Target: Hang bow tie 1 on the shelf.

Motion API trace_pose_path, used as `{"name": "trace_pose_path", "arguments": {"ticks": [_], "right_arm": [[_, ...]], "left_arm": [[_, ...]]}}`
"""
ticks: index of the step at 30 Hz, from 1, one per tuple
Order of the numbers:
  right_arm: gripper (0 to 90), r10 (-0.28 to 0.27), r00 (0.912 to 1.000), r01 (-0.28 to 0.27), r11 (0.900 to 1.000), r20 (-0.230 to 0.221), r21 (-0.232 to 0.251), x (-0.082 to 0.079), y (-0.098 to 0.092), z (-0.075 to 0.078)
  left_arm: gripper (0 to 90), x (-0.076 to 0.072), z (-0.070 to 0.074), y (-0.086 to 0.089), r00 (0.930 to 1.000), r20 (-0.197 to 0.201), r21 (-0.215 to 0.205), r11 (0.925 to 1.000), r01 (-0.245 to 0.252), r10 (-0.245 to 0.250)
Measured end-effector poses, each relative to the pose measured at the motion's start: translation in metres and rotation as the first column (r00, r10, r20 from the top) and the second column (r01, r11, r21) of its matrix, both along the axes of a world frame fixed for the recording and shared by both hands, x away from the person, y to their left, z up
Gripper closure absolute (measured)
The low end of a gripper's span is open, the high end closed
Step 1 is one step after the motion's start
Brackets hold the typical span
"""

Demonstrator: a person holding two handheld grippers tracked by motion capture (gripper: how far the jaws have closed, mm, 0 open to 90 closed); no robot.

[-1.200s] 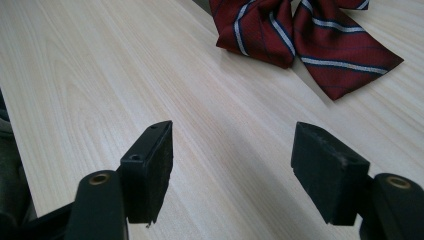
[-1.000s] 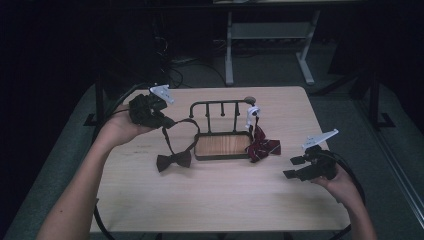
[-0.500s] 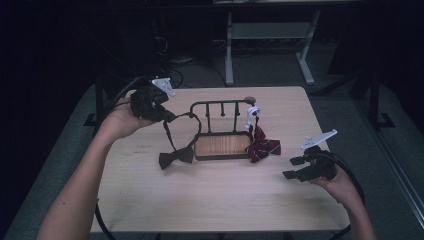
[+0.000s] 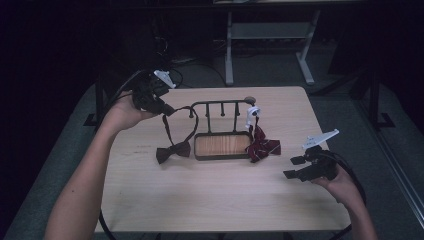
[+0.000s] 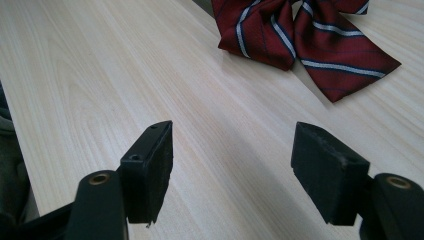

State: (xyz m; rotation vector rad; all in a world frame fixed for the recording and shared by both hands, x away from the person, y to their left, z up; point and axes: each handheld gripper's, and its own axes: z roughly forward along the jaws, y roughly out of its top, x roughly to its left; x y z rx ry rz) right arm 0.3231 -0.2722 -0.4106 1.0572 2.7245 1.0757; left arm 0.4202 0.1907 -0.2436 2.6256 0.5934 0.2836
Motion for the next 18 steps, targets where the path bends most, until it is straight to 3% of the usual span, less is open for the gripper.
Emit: {"name": "trace_pose_path", "arguments": {"ticks": [18], "right_arm": [[33.0, -0.002, 1.0000, 0.002, 1.000, -0.002, 0.005, 0.000, -0.003, -0.001]], "left_arm": [[89.9, 0.019, -0.013, -0.009, 0.9994, -0.032, 0.028, 0.9996, -0.008, 0.009]]}}
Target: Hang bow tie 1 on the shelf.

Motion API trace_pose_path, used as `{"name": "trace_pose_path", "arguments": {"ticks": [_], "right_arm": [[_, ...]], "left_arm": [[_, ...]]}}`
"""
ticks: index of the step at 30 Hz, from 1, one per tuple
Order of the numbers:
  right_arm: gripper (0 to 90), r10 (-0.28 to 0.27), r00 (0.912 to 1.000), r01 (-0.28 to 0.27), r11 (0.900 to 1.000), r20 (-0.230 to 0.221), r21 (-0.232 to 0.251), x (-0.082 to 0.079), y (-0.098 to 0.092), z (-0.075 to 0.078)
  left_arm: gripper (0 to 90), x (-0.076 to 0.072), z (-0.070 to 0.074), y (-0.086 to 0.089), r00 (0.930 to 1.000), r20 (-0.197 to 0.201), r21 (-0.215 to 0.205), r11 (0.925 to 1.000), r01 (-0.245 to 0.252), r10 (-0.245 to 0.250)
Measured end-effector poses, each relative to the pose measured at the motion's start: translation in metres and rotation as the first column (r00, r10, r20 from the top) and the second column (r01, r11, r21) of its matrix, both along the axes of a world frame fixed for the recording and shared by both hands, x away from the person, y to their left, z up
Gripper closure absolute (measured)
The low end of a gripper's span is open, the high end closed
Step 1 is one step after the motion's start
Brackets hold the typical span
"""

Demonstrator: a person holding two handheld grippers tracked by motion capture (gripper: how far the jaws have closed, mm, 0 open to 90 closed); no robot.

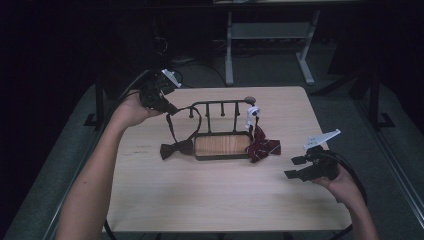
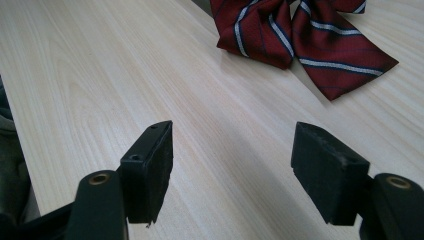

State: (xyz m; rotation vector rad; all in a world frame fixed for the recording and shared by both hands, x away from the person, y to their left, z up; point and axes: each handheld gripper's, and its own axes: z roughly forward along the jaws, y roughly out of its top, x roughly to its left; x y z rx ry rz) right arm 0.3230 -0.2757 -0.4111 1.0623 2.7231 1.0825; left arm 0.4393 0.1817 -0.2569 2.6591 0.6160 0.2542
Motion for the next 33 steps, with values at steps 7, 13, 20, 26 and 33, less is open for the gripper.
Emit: {"name": "trace_pose_path", "arguments": {"ticks": [7, 13, 20, 26, 33], "right_arm": [[33.0, -0.008, 0.9999, 0.008, 1.000, -0.007, 0.003, -0.001, -0.001, 0.000], [33.1, -0.003, 1.0000, 0.003, 1.000, -0.002, 0.002, -0.002, 0.000, -0.001], [33.0, -0.009, 0.9999, 0.009, 1.000, -0.008, 0.001, -0.002, 0.000, -0.001], [33.0, -0.002, 1.0000, 0.002, 1.000, -0.005, 0.000, -0.001, 0.000, -0.002], [32.7, -0.007, 1.0000, 0.007, 1.000, -0.003, 0.002, -0.001, -0.001, -0.002]], "left_arm": [[89.2, 0.002, -0.001, -0.001, 1.0000, -0.003, 0.018, 0.9998, -0.003, 0.003], [84.8, 0.000, -0.001, 0.002, 0.9999, 0.006, 0.016, 0.9998, -0.014, 0.014], [83.1, -0.004, -0.002, 0.008, 0.9998, 0.005, 0.004, 0.9998, -0.022, 0.022], [80.8, -0.009, -0.004, 0.013, 0.9997, -0.002, 0.004, 0.9997, -0.023, 0.023], [77.4, -0.017, -0.008, 0.016, 0.9999, 0.007, -0.006, 0.9999, -0.015, 0.015]]}}
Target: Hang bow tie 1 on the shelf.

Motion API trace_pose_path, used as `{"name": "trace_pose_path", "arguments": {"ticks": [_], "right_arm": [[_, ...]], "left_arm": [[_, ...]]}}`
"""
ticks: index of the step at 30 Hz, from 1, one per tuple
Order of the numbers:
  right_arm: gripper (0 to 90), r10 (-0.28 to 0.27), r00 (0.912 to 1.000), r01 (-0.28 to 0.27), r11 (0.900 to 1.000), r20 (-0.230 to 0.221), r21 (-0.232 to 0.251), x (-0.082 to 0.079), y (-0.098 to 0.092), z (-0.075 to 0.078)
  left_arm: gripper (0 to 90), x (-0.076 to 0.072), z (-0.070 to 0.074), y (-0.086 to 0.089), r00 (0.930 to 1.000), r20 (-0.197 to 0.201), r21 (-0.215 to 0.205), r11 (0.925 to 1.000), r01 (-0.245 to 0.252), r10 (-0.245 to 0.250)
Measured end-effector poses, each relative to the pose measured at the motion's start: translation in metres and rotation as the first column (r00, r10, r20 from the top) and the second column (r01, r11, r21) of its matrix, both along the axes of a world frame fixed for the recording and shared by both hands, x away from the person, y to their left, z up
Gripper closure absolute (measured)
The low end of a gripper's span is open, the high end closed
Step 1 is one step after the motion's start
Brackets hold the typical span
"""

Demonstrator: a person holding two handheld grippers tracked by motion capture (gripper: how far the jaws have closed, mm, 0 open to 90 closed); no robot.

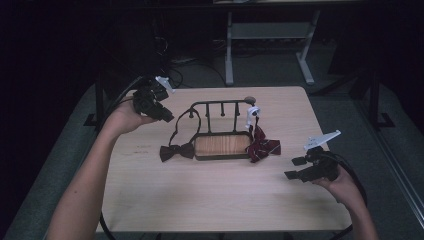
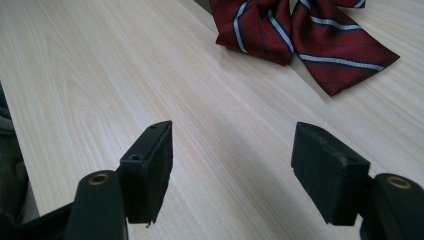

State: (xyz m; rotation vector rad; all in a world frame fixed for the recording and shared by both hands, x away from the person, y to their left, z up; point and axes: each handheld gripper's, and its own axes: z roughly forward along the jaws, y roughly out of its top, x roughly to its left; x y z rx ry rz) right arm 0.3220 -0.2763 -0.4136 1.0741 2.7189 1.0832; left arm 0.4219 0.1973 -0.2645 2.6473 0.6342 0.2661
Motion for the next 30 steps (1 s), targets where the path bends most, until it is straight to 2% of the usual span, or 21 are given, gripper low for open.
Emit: {"name": "trace_pose_path", "arguments": {"ticks": [10, 17, 18, 19, 30], "right_arm": [[31.2, -0.012, 0.9999, 0.012, 1.000, -0.004, 0.000, 0.000, -0.001, 0.000], [30.6, -0.016, 0.9999, 0.016, 1.000, -0.005, 0.000, 0.000, -0.001, 0.000], [30.5, -0.019, 0.9998, 0.019, 1.000, -0.005, 0.000, 0.000, -0.001, 0.001], [30.5, -0.020, 0.9998, 0.020, 1.000, -0.003, 0.000, 0.000, -0.002, 0.001], [30.0, -0.024, 0.9997, 0.024, 1.000, -0.002, -0.005, 0.001, -0.003, 0.000]], "left_arm": [[72.3, -0.011, -0.003, 0.002, 0.9999, 0.005, -0.016, 0.9998, 0.014, -0.014], [68.4, -0.021, -0.006, 0.005, 0.9997, 0.013, -0.019, 0.9996, 0.021, -0.021], [67.6, -0.022, -0.007, 0.005, 0.9998, 0.005, -0.020, 0.9996, 0.020, -0.020], [67.3, -0.022, -0.008, 0.006, 0.9997, 0.006, -0.011, 0.9996, 0.024, -0.024], [62.1, -0.033, -0.016, 0.017, 0.9999, 0.006, -0.025, 0.9996, 0.012, -0.011]]}}
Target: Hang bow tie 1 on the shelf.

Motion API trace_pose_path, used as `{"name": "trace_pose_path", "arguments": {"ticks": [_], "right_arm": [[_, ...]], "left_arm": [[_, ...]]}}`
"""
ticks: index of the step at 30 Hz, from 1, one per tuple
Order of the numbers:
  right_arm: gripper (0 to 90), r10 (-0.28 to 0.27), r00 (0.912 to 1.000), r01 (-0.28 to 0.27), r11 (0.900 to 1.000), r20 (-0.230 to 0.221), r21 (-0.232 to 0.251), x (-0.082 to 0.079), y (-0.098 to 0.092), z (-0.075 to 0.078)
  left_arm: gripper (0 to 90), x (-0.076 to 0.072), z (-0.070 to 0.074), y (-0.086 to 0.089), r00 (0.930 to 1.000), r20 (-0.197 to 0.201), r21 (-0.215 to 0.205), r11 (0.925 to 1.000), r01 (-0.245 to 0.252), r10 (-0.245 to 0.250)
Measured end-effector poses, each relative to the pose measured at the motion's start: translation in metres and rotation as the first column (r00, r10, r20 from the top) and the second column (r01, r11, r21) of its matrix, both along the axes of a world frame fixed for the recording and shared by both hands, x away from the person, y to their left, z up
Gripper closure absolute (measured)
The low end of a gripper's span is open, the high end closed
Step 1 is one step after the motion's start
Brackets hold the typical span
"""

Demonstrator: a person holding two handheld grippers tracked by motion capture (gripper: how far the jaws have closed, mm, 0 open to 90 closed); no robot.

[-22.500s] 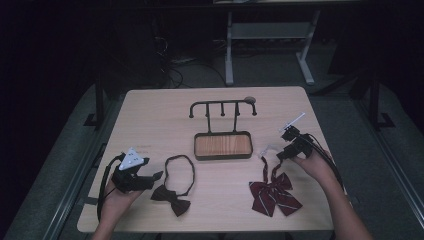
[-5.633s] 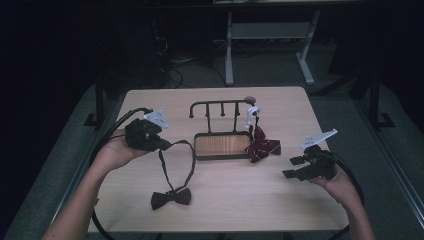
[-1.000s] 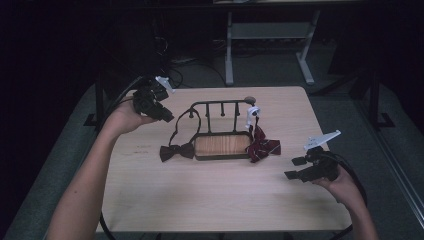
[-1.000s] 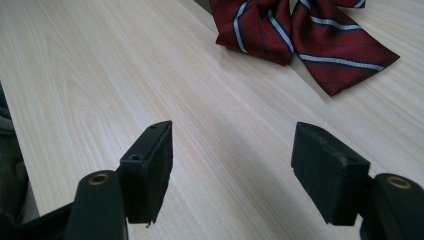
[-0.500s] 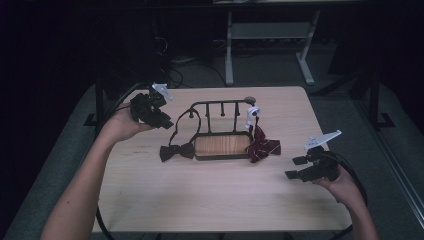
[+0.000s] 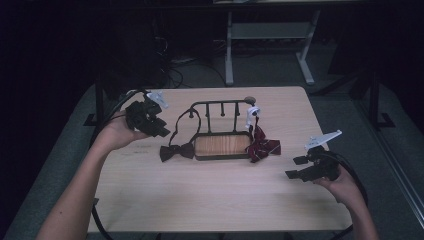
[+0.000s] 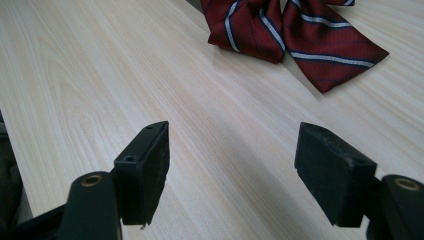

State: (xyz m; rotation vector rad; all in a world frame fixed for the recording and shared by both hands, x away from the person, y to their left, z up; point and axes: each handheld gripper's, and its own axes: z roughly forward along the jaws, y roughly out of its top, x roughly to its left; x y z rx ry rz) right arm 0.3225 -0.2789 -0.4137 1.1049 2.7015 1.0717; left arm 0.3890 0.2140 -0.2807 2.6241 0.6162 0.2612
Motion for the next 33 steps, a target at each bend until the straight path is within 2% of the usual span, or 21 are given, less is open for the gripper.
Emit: {"name": "trace_pose_path", "arguments": {"ticks": [17, 18, 20, 24, 33], "right_arm": [[29.1, -0.013, 0.9999, 0.013, 1.000, 0.000, 0.003, -0.001, -0.004, 0.000], [29.1, -0.013, 0.9999, 0.013, 1.000, 0.000, 0.004, -0.001, -0.004, 0.000], [29.1, -0.011, 0.9999, 0.011, 1.000, 0.001, 0.002, -0.001, -0.004, 0.000], [29.0, -0.011, 0.9999, 0.011, 1.000, 0.001, -0.001, 0.000, -0.004, -0.001], [29.0, -0.009, 1.0000, 0.009, 1.000, 0.001, -0.003, -0.001, -0.004, -0.001]], "left_arm": [[55.3, -0.013, -0.016, 0.010, 1.0000, -0.004, -0.021, 0.9998, -0.007, 0.007], [54.8, -0.013, -0.017, 0.011, 1.0000, -0.005, -0.012, 0.9999, 0.000, 0.000], [53.9, -0.015, -0.020, 0.013, 0.9999, -0.005, -0.027, 0.9995, -0.013, 0.013], [52.4, -0.017, -0.024, 0.016, 0.9999, -0.009, -0.018, 0.9997, -0.014, 0.014], [49.4, -0.023, -0.032, 0.023, 0.9998, -0.008, -0.031, 0.9993, -0.021, 0.020]]}}
